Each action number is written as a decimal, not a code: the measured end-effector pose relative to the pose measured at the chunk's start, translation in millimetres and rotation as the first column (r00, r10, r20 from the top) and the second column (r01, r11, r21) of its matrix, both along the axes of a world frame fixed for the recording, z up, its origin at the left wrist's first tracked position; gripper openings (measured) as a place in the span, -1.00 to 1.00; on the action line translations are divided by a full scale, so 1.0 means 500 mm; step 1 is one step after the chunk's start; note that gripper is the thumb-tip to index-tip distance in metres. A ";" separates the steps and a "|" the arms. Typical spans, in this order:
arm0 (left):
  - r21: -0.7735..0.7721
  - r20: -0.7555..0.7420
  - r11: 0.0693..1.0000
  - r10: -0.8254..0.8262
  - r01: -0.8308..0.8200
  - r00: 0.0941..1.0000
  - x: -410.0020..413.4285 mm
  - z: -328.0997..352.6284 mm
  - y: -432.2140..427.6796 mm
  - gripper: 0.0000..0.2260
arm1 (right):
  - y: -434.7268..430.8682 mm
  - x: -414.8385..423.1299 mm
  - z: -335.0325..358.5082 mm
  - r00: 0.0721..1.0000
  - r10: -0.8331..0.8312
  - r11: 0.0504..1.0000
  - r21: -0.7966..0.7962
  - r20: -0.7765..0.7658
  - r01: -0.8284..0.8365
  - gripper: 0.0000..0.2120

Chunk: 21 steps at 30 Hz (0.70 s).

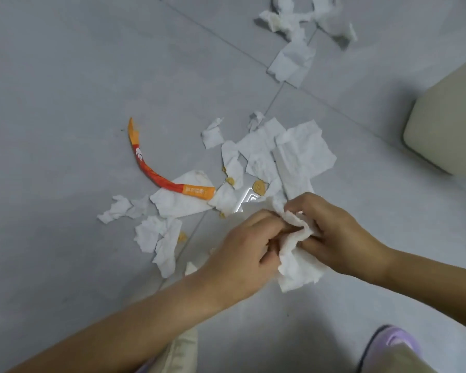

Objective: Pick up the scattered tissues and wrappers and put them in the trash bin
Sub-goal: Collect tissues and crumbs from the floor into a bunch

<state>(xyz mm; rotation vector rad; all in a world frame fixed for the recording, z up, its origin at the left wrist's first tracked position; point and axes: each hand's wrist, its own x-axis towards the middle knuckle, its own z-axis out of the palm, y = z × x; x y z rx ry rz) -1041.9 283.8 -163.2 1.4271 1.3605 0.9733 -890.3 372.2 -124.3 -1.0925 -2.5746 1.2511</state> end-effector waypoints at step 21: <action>0.290 -0.744 0.803 -0.153 0.521 0.650 0.287 0.335 0.519 -0.53 | 0.298 0.414 0.124 0.898 -0.354 0.790 0.430 -0.262 0.437 -0.83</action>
